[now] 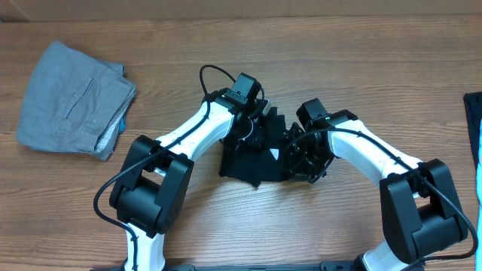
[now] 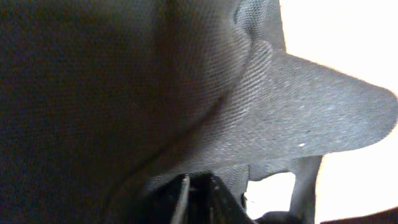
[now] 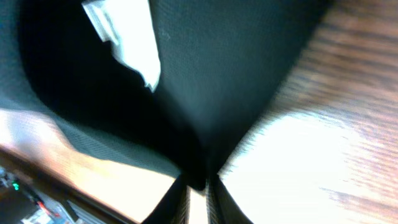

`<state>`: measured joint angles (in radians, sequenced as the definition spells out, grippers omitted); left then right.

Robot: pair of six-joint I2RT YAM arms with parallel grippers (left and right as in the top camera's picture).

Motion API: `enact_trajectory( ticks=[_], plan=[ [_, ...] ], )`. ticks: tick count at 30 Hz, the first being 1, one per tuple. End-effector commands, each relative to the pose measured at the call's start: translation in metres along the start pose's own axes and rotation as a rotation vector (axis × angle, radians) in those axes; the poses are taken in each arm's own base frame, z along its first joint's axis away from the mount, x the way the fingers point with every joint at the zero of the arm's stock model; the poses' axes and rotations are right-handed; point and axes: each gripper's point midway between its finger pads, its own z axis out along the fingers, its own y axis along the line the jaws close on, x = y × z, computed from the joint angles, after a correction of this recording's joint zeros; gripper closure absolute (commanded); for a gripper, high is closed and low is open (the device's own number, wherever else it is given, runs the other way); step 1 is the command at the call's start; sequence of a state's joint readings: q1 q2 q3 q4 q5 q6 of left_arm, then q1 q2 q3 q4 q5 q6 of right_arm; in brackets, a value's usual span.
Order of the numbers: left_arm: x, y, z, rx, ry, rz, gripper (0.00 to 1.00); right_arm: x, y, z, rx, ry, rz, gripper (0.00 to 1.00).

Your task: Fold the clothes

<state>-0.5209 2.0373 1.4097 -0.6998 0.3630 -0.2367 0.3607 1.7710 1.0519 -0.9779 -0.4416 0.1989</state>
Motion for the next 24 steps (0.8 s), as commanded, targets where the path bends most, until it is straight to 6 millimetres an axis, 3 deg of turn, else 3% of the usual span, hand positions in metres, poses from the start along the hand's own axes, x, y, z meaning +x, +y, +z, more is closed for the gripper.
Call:
enact_trajectory(
  ticks=[1,8,11,13,15,17,19,21,24],
  plan=[
    [-0.019,0.004,-0.021,-0.009,-0.054,-0.016,0.76,-0.006,-0.001,-0.009,0.026,-0.045,-0.003,0.75],
    [-0.051,0.002,-0.101,-0.037,-0.156,0.008,0.67,-0.015,0.0,-0.02,0.015,-0.098,-0.01,0.73],
    [-0.06,0.01,-0.116,-0.077,-0.207,0.01,0.67,-0.026,0.003,-0.04,-0.003,-0.167,-0.012,0.73],
    [-0.061,0.011,-0.114,-0.078,-0.205,0.033,0.66,-0.035,0.004,-0.053,-0.016,-0.218,-0.012,0.72],
    [-0.052,0.014,-0.105,-0.087,-0.156,0.055,0.61,-0.047,0.003,-0.065,-0.033,-0.278,-0.013,0.62],
    [-0.04,0.019,-0.097,-0.095,-0.094,0.037,0.63,-0.061,0.005,-0.073,-0.063,-0.333,-0.023,0.48],
    [-0.029,0.024,-0.088,-0.101,-0.039,0.018,0.65,-0.076,0.006,-0.078,-0.08,-0.391,-0.041,0.43],
    [-0.021,0.029,-0.079,-0.107,-0.001,0.009,0.67,-0.088,0.009,-0.082,-0.09,-0.438,-0.064,0.43],
    [-0.009,0.037,-0.066,-0.115,0.045,-0.008,0.78,-0.098,0.014,-0.077,-0.098,-0.457,-0.087,0.5]
  ],
)
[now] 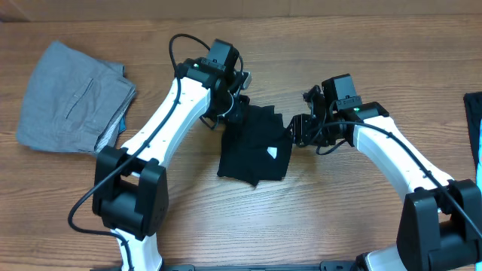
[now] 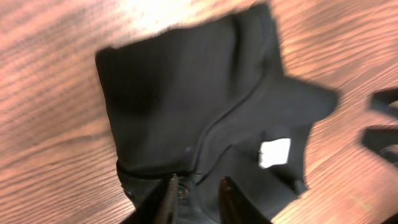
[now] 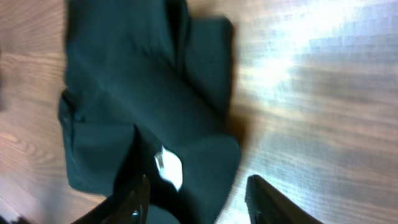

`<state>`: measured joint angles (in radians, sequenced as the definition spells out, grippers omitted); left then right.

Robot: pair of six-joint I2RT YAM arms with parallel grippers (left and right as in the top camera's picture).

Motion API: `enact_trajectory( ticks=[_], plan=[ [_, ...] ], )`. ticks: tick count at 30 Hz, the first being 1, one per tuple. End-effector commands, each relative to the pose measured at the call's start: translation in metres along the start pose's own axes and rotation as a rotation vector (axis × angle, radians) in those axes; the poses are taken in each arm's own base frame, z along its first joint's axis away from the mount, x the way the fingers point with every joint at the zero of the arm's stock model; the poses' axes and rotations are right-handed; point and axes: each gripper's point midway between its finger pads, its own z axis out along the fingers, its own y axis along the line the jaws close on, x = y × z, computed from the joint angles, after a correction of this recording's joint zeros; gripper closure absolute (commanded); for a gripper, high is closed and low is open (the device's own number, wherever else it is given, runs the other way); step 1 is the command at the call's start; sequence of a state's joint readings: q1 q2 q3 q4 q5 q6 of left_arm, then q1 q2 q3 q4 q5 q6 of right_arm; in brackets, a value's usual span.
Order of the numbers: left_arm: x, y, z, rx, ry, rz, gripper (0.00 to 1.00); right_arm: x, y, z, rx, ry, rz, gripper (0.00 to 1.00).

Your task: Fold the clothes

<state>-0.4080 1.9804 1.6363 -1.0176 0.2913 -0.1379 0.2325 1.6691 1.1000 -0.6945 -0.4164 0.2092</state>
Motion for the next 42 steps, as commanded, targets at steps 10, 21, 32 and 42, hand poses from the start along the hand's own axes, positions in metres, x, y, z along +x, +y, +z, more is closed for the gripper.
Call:
enact_trajectory(
  ticks=[10,21,32,42],
  plan=[
    [0.038,0.028,0.054,-0.058,0.102,0.001,0.73,-0.011,-0.017,0.037,0.052,0.007,0.022,0.86],
    [0.02,0.065,-0.002,-0.023,0.037,-0.149,0.57,-0.006,-0.042,0.013,0.14,0.029,0.058,0.61],
    [0.01,0.042,-0.03,0.268,-0.004,-0.132,0.63,-0.02,0.046,-0.042,-0.138,-0.062,-0.129,0.83],
    [0.016,0.039,-0.03,0.267,0.026,-0.156,0.62,-0.009,0.075,0.035,-0.145,0.011,-0.195,0.71]
  ],
)
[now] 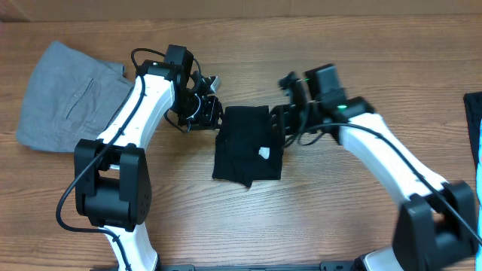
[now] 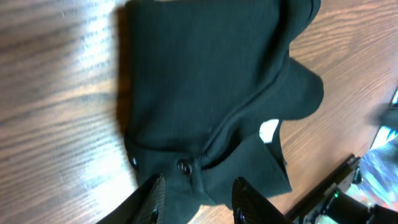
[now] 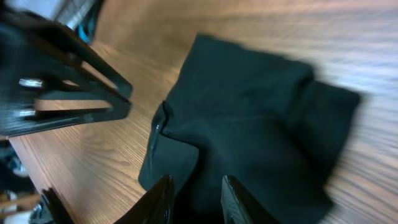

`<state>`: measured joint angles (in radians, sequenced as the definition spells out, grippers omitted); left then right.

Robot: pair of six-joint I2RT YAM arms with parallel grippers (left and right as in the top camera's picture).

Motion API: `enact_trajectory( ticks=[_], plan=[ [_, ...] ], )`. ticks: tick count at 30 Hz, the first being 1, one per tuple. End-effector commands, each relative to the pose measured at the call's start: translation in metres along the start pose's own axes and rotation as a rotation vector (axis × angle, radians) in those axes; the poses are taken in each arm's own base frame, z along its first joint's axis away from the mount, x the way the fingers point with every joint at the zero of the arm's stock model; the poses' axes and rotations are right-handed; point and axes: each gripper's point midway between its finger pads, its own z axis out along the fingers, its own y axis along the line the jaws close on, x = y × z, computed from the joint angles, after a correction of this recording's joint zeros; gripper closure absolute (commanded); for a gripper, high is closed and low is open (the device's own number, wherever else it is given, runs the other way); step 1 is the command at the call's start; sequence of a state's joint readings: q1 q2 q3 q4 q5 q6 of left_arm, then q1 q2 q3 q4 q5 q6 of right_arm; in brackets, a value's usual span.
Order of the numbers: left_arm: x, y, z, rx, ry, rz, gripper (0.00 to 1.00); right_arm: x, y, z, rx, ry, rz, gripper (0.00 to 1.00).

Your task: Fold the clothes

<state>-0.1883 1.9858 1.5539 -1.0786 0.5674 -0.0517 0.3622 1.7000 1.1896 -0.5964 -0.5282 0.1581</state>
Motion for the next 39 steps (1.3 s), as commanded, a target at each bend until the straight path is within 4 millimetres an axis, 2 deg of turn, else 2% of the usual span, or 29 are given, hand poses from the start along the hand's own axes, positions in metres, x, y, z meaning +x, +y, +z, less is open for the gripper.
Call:
enact_trajectory(
  ticks=[1,4,5,7,8,12,14,17,21,24,28,31,33,36,39],
  plan=[
    [-0.001,-0.01,-0.018,0.029,-0.027,0.016,0.63,0.01,-0.012,0.038,0.033,0.059,0.051,0.72],
    [0.007,-0.009,-0.018,0.025,0.004,0.01,0.65,0.01,-0.023,0.066,0.029,0.064,0.09,0.87],
    [0.008,-0.008,-0.018,0.025,0.009,0.006,0.65,0.01,-0.027,0.07,0.035,0.064,0.108,0.89],
    [0.011,-0.008,-0.019,0.025,0.021,0.004,0.65,0.012,-0.046,0.08,0.1,0.06,0.194,0.96],
    [0.013,-0.008,-0.019,0.025,0.026,0.008,0.65,0.014,-0.063,0.082,0.168,0.051,0.26,0.96],
    [0.019,-0.008,-0.019,0.024,0.051,0.007,0.65,0.023,-0.119,0.063,0.384,0.019,0.484,0.96],
    [0.021,-0.008,-0.019,0.025,0.058,0.002,0.64,0.028,-0.134,0.051,0.412,0.028,0.553,0.96],
    [0.02,-0.008,-0.019,0.025,0.055,0.017,0.63,0.041,-0.145,0.037,0.441,0.06,0.663,0.96],
    [0.018,-0.013,-0.014,0.025,0.048,0.046,0.61,0.055,-0.144,0.019,0.47,0.1,0.742,0.96],
    [0.013,-0.023,-0.008,0.027,0.034,0.09,0.59,0.051,-0.131,0.006,0.444,0.089,0.768,0.96],
    [0.018,-0.042,0.004,0.026,0.054,0.131,0.57,0.025,-0.112,-0.028,0.426,-0.025,0.702,0.96],
    [0.03,-0.054,0.013,0.007,0.096,0.09,0.6,-0.006,-0.092,-0.067,0.416,-0.153,0.53,0.96],
    [0.031,-0.063,0.02,-0.002,0.099,0.121,0.62,-0.021,-0.077,-0.084,0.386,-0.212,0.412,0.95],
    [0.029,-0.068,0.03,-0.068,0.079,0.12,0.71,-0.029,-0.063,-0.091,0.348,-0.226,0.262,0.96],
    [0.031,-0.065,0.038,-0.174,0.064,0.081,0.82,-0.026,-0.073,-0.08,0.368,-0.199,0.243,0.96]
  ],
)
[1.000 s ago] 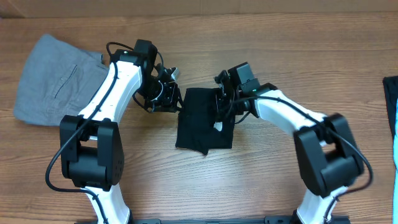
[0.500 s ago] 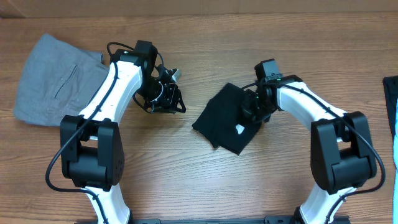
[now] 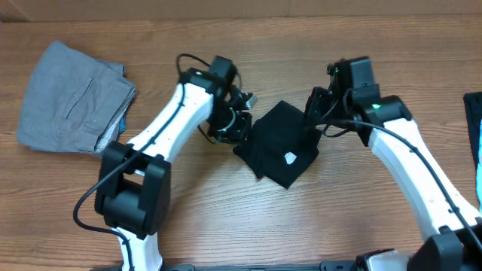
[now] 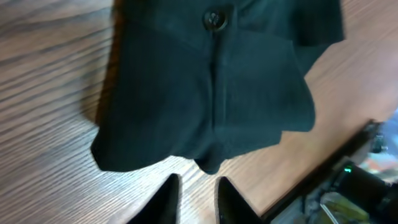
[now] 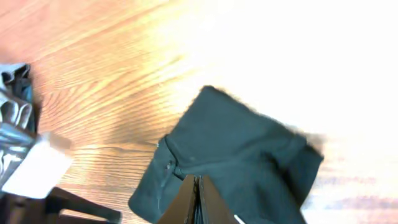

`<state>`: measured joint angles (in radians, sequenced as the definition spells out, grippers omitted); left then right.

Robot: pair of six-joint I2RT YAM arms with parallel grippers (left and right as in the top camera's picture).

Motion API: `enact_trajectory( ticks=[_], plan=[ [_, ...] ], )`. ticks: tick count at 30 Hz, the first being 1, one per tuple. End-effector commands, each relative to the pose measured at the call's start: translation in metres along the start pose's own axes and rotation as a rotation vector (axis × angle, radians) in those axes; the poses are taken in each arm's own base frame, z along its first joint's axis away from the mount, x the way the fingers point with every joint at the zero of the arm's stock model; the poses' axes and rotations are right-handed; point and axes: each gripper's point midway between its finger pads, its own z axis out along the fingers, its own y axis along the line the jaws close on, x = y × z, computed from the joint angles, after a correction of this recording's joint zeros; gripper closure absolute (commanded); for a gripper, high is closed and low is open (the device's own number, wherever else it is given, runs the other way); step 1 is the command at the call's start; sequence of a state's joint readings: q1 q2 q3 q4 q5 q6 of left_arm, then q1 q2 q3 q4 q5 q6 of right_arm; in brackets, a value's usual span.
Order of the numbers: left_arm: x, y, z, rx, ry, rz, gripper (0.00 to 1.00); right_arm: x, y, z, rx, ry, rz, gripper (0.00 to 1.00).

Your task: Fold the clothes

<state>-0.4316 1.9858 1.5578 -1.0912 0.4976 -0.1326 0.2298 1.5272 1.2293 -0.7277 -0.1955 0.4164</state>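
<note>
A black folded garment (image 3: 280, 153) lies mid-table, turned like a diamond, with a white tag (image 3: 290, 158) on top. My left gripper (image 3: 236, 126) is low at its left corner. In the left wrist view it (image 4: 196, 186) is open over bare wood, and the cloth with its button (image 4: 214, 19) lies just beyond the tips. My right gripper (image 3: 312, 123) is at the upper right edge. Its fingers (image 5: 196, 184) are pressed together on the black cloth (image 5: 249, 155). A grey folded garment (image 3: 71, 98) rests at the far left.
A dark and blue piece of cloth (image 3: 474, 124) shows at the table's right edge. Bare wooden table (image 3: 248, 226) stretches in front of the black garment. The two arms reach in from the near edge on either side of it.
The black garment has turned from a square-set rectangle to a diamond and sits further right. My right gripper has gone from open to shut on it. My left gripper is still open.
Both grippers were first close together, down in the black cloth. Then they stood open and apart, with the garment flat between them. Then they were open at its left and right edges. Now the right one grips it and it lies turned.
</note>
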Motion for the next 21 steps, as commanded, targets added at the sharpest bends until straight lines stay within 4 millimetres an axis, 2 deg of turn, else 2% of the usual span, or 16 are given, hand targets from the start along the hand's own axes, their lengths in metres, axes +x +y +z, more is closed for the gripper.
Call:
enact_trajectory(
  ticks=[1,6,8,11,13,16,18,21],
  plan=[
    [-0.004,0.002,-0.006,-0.145,-0.056,-0.069,0.84,0.006,-0.013,0.023,0.038,0.038,-0.094,0.96],
    [-0.017,-0.006,0.009,-0.173,-0.124,-0.069,0.86,0.012,-0.039,0.074,0.094,0.08,-0.071,0.95],
    [-0.019,-0.007,0.02,-0.163,-0.146,-0.089,0.87,0.02,-0.052,0.095,0.117,0.121,-0.055,0.95],
    [-0.016,0.0,0.034,-0.155,-0.155,-0.147,0.92,0.035,-0.074,0.115,0.159,0.192,-0.021,0.95],
    [-0.012,0.007,0.045,-0.15,-0.154,-0.174,0.94,0.045,-0.086,0.119,0.186,0.238,0.008,0.96],
    [-0.012,0.01,0.054,-0.109,-0.163,-0.184,0.96,0.067,-0.098,0.112,0.24,0.32,0.145,0.96],
    [-0.019,0.013,0.054,-0.097,-0.195,-0.196,0.96,0.085,-0.101,0.104,0.277,0.387,0.247,0.96],
    [-0.044,0.016,0.047,-0.082,-0.298,-0.184,0.96,0.107,-0.096,0.094,0.291,0.479,0.317,0.96]
  ],
)
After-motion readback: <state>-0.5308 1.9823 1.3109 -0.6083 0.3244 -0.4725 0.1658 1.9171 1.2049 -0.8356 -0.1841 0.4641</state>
